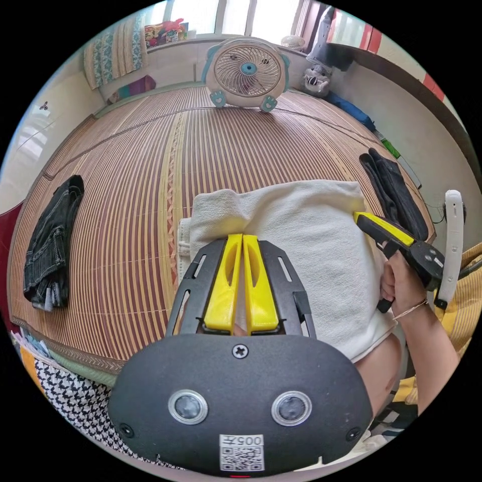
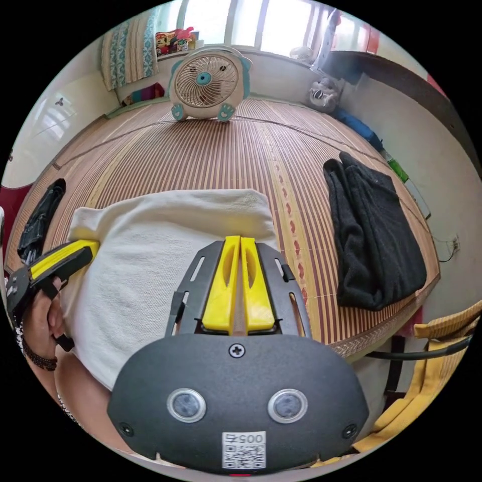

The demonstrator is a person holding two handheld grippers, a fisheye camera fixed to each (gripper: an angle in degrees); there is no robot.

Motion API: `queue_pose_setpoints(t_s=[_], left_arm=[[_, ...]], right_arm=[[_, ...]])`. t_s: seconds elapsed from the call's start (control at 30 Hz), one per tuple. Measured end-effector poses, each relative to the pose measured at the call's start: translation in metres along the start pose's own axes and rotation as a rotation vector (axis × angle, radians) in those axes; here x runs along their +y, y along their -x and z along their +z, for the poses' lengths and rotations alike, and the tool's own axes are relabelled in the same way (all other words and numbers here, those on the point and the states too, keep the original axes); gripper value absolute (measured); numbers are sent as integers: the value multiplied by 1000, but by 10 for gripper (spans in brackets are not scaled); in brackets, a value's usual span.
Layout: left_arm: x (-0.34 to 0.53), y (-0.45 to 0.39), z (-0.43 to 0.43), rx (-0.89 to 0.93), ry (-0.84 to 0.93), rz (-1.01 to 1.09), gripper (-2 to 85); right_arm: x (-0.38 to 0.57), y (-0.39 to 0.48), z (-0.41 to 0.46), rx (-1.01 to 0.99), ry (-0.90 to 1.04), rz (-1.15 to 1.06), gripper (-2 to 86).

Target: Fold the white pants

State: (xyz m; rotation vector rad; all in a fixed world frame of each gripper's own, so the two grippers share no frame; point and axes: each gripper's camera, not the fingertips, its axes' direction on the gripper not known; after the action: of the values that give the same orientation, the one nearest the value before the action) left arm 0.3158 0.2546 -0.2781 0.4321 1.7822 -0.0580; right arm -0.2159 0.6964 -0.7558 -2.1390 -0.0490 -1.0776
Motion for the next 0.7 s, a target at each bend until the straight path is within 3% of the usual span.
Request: queue_pose_setpoints(t_s=[0.27,0.7], left_arm=[[-2,1,6,-21,-6,15,-3],[-1,15,10,9,-23,14,-5]], right_arm=[[5,-13,0,-106,-22,48,-9],[16,4,-7,-43,-54,22,-9]])
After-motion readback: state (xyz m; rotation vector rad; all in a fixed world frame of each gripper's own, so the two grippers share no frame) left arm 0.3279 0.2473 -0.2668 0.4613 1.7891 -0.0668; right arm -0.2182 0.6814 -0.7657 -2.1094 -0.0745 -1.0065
